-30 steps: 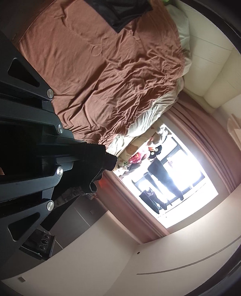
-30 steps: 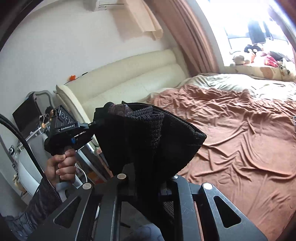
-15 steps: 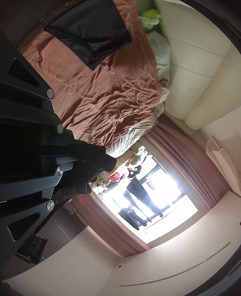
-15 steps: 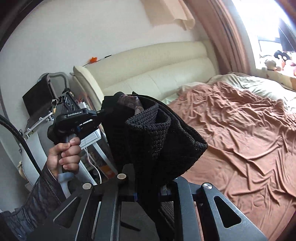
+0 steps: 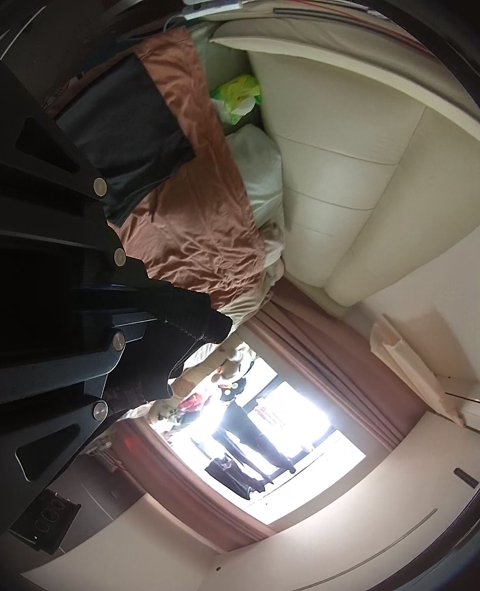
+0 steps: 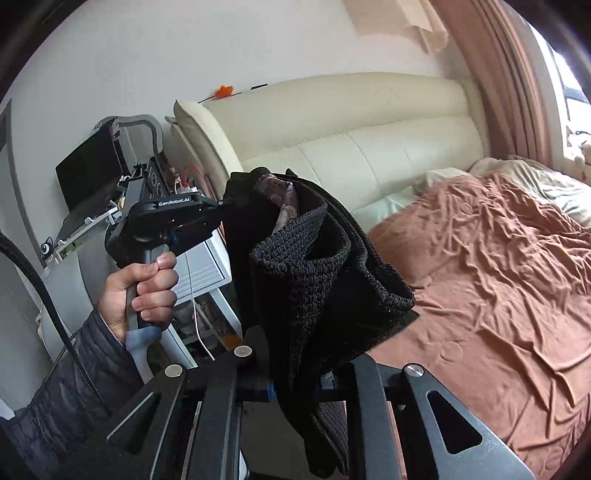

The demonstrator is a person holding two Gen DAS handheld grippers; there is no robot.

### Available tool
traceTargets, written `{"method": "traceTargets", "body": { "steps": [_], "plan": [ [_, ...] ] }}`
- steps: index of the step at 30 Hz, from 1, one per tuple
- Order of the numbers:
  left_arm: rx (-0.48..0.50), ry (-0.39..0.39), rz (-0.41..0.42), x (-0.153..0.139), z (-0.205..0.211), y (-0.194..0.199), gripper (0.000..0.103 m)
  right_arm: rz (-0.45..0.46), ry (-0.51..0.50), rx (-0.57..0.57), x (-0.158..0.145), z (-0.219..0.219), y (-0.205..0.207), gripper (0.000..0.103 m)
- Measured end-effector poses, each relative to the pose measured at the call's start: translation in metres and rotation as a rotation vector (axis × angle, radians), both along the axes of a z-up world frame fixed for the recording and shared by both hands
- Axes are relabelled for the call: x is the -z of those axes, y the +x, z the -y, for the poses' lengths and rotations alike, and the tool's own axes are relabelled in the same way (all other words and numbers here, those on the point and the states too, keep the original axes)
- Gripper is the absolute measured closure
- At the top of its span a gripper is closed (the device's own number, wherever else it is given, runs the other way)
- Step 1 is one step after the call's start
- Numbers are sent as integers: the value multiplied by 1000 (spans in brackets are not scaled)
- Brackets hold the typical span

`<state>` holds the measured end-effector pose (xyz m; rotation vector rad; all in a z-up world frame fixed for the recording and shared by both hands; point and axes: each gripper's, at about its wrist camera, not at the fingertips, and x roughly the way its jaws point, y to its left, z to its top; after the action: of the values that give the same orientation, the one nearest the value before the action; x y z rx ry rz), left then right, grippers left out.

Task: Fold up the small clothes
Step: 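Carry the lifted shirt with both grippers toward the bed's headboard side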

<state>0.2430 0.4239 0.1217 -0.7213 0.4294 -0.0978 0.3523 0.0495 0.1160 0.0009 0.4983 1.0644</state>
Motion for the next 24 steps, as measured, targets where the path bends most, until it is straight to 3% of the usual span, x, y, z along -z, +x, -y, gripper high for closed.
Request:
{"method": "traceTargets", "body": {
  "steps": [11,18,24],
  "plan": [
    [-144,83,-32,-3,-69,-1,97,-6,-19,-95,5,-106,23,93],
    [-199,109,-63,14,-96,15,97,-42,-14,-124,19,-153,49,93],
    [-203,142,-106,47,-112,58,97,-69,-43,-125,49,-185,95,93]
  ]
}}
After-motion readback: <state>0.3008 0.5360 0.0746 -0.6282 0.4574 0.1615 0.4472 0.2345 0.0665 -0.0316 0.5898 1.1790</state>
